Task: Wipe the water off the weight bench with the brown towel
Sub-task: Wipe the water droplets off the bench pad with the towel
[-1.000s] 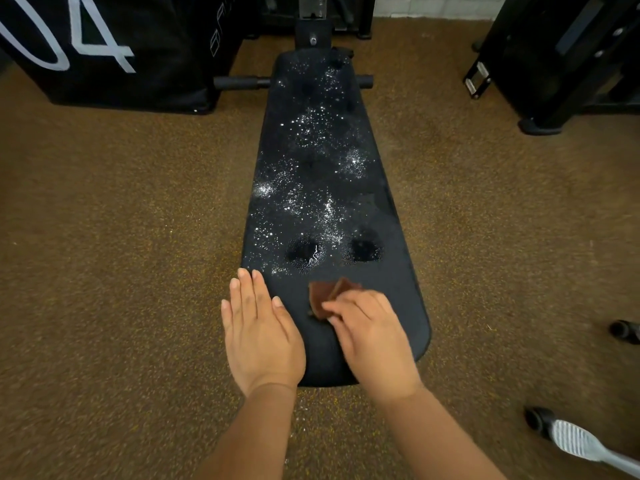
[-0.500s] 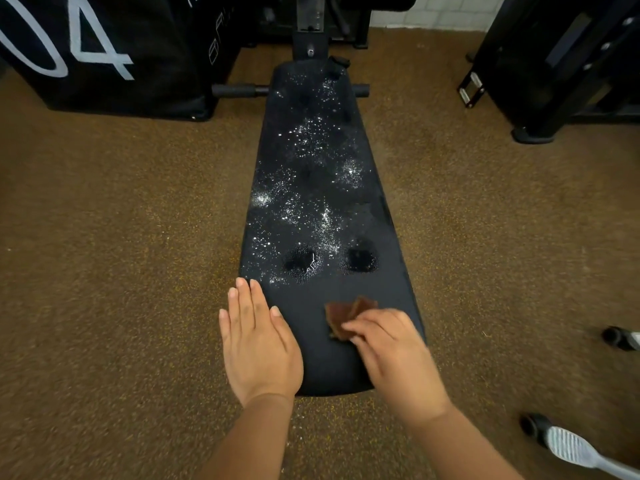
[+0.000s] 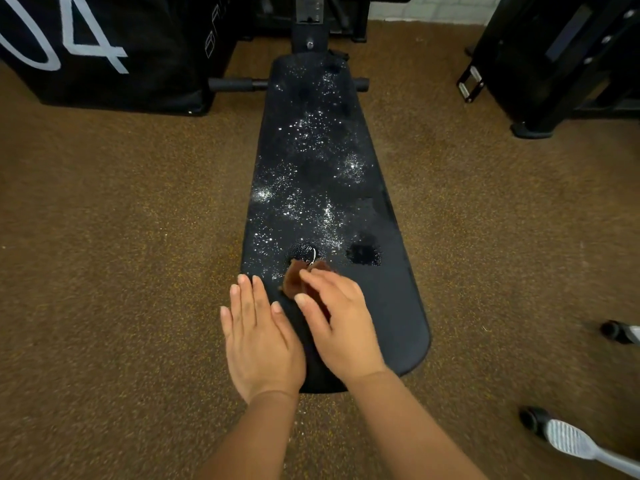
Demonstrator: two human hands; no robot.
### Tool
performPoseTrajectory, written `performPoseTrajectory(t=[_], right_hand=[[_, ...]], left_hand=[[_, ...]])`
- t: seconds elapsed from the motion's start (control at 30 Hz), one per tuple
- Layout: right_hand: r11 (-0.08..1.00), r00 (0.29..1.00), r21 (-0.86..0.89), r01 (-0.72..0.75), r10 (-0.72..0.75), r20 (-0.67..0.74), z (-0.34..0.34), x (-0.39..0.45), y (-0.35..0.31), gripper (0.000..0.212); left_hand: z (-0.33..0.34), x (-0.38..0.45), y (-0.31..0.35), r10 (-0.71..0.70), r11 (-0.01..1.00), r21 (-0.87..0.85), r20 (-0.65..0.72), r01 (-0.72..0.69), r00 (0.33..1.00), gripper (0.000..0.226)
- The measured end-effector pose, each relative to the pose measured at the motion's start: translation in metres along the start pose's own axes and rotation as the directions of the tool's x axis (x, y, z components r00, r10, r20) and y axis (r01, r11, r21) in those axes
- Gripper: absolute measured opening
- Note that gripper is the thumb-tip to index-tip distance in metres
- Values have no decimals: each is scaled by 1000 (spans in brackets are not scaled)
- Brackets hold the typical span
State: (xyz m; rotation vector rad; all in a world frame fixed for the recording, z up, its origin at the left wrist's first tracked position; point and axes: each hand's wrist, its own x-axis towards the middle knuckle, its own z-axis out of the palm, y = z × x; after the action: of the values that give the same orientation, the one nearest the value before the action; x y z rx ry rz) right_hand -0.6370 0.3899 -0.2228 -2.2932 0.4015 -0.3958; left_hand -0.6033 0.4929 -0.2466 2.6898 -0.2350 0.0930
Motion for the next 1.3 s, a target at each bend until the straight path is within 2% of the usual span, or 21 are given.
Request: performPoseTrajectory(t=[0.03, 0.13, 0.17, 0.23, 0.3, 0.4, 0.43, 0.5, 0.7, 0.8, 0.87, 0.93, 1.03, 1.13, 1.3], right_hand=[[999, 1000, 47, -14, 14, 5, -10, -1, 8, 44], [986, 956, 96, -134, 154, -249, -28, 2, 30, 40], [981, 937, 91, -174, 193, -291, -27, 3, 31, 37], [982, 934, 51, -183, 190, -303, -18, 1, 29, 36], [978, 917, 39, -204, 205, -341, -14, 0, 31, 39], [970, 904, 19, -242, 232, -359, -16, 1, 35, 40], [968, 908, 18, -251, 242, -341, -15, 1, 34, 40], [969, 916, 12, -248, 238, -323, -15, 1, 32, 40], [970, 916, -34, -243, 217, -338, -14, 1, 33, 31], [963, 919, -42, -267, 241, -312, -15, 0, 30, 30], [962, 927, -83, -259, 224, -299, -15, 1, 30, 29], [965, 949, -164, -205, 155, -274, -13, 2, 32, 29], [955, 977, -273, -118, 63, -202, -9, 3, 35, 36], [955, 986, -280, -99, 56, -158, -8, 2, 36, 39], [955, 984, -269, -126, 85, -158, -8, 2, 36, 40]], left_hand=[[-1, 0, 1, -1, 1000, -21, 0, 1, 1000, 57], [-7, 0, 4, -12, 994, -113, -2, 11, 1000, 57], [-9, 0, 4, -8, 990, -142, -2, 7, 1000, 57], [-16, -1, 5, 29, 980, -198, 4, -28, 1000, 57], [-24, -3, 12, 146, 957, -260, 34, -132, 989, 57], [-23, -5, 28, 415, 891, -271, 158, -365, 896, 55], [-19, -3, 31, 448, 879, -276, 192, -390, 873, 54], [-13, 3, 27, 444, 877, -307, 219, -370, 869, 49], [-30, 12, -5, 546, 832, -230, 169, -506, 821, 30], [-45, 21, -27, 490, 869, -136, 114, -475, 864, 31], [-42, 37, -30, 396, 916, -98, 71, -389, 916, 29], [-35, 54, -18, 266, 957, -139, 75, -254, 961, 36], [-26, 63, -6, 164, 958, -254, 92, -136, 982, 38], [-35, 45, -14, 153, 954, -274, 109, -118, 982, 40], [-42, 31, -24, 200, 947, -273, 97, -167, 975, 45]])
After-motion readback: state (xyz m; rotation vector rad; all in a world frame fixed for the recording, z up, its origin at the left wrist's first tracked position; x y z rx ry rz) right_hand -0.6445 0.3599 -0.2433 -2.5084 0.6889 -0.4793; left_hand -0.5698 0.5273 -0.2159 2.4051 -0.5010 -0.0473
